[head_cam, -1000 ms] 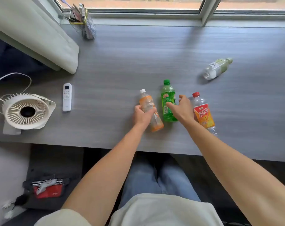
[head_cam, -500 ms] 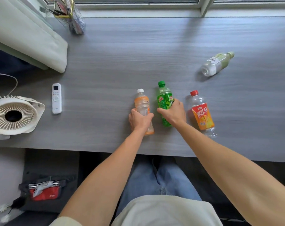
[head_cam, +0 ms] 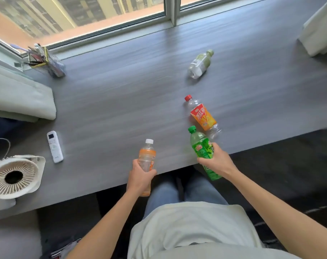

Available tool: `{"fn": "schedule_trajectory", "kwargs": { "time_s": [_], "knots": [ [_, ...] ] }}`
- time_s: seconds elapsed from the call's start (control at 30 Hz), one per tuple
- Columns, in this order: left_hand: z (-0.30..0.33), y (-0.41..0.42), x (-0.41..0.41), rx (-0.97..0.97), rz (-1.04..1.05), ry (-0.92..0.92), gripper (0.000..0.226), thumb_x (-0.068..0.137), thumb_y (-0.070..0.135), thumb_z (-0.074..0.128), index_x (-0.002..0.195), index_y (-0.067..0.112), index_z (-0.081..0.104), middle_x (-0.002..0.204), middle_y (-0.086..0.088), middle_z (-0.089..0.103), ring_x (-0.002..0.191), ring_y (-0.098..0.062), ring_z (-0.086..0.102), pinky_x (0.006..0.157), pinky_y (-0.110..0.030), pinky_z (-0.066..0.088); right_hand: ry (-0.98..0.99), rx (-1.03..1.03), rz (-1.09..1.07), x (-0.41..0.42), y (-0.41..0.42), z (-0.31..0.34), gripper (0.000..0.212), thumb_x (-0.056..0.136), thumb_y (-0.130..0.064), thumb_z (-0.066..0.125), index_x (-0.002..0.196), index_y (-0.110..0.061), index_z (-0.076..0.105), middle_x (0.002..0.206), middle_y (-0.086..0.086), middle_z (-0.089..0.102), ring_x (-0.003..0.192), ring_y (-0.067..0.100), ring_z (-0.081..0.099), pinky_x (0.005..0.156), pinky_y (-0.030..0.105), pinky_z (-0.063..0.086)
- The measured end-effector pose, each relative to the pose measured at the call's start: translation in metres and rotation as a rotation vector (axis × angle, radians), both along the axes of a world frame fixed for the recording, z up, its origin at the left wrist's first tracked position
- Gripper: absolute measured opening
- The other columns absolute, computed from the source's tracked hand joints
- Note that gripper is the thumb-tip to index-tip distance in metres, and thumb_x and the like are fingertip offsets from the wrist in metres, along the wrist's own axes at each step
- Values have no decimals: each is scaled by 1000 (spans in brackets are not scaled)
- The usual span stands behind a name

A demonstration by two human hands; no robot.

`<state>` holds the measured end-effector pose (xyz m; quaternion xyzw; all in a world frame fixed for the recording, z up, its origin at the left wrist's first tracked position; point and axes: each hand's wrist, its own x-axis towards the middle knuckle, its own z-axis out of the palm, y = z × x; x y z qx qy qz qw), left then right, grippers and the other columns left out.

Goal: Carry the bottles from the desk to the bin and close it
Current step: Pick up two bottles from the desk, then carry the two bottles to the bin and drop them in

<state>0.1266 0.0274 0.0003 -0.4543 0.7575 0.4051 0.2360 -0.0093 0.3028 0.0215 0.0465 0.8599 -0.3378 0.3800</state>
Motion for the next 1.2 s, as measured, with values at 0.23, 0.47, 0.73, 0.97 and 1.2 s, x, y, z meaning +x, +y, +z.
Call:
{"fn": "schedule_trajectory", "kwargs": {
  "time_s": [0.23,0.47,0.73,0.97,1.2],
  "knots": [
    [-10,-11,6,25,-465,-85,57,57,64,73,100,37,48,91,11,67,79,-5,63,60,-28,44,-11,52,-515,100,63,0,61,60,-66,77,109,-38,54,89,-15,70,83,2,66,68,27,48],
    [-12,43,-35,54,-994,-127,59,58,63,73,105,35,48,92,10,66,79,-10,64,67,-33,52,-143,205,-929,240,112,-20,65,63,-56,82,115,-27,57,94,-2,68,93,26,66,75,33,45],
    [-5,209,-82,102,-1438,-9,51,64,60,72,100,36,45,88,9,66,79,-12,64,70,-37,56,-359,157,-1345,375,158,-37,63,66,-46,87,114,-20,55,105,7,71,97,29,67,89,44,53],
    [-3,334,-96,70,-1604,5,60,66,59,75,111,32,44,94,13,63,80,-10,65,66,-32,56,-412,37,-1519,412,224,-38,56,70,-34,89,110,-15,55,104,10,72,92,28,67,84,40,52],
    [-7,364,-112,-68,-1607,-115,55,75,52,78,112,27,45,97,3,65,81,-17,66,65,-34,53,-272,76,-1599,368,320,-33,62,65,-52,84,113,-21,60,106,6,74,97,28,68,82,35,51]
  ]
}}
